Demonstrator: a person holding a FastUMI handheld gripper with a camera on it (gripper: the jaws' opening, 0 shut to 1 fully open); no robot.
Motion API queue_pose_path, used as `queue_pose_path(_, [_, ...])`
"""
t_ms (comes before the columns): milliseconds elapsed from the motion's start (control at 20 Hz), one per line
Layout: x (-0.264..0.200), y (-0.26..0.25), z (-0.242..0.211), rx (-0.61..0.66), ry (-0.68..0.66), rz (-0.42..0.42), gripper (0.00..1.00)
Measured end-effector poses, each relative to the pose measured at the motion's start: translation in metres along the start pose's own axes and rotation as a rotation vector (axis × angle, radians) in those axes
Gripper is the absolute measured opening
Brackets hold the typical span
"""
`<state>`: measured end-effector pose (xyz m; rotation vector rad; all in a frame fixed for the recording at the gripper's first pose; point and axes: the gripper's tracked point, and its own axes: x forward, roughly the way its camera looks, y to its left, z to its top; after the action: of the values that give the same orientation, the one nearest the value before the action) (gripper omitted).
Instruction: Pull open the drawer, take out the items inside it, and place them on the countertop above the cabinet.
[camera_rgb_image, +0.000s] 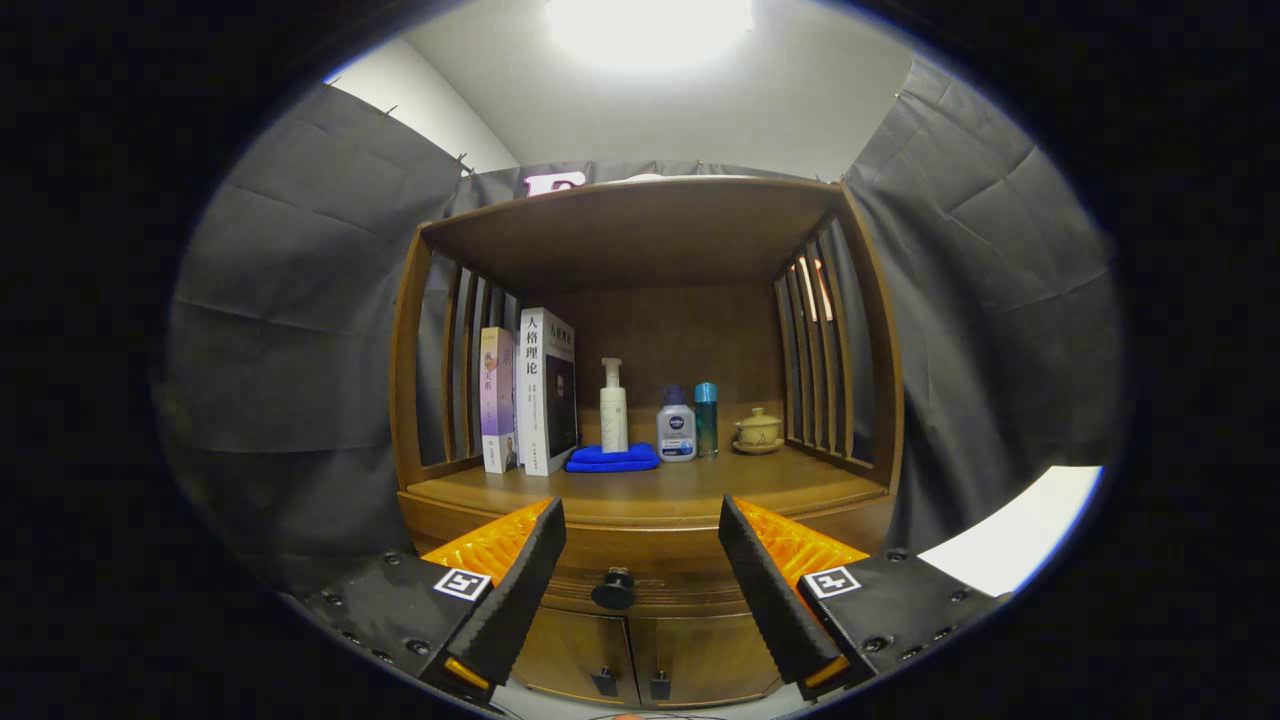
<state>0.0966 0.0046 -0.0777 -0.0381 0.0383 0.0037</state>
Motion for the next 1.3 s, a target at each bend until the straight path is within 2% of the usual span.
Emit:
queue_pose_path(500, [0.049,0.019,-0.072,0.015,0.119,0.022,0.98])
queue_pose_path(800, [0.072,0.021,-0.128,0.007,0.241,0.016,0.88])
queue_pose_path(950, [0.079,0.023,-0.146,0.016,0.289,0.035,0.87])
queue_pose_path(1200, [0.082,0.02,-0.141,-0.006,0.248,0.022,0.67])
queue_pose_path(1250, [0.084,0.023,-0.14,-0.004,0.242,0.04,0.67])
queue_pose_path(1300, [0.082,0.027,-0.139,-0.004,0.249,0.041,0.58])
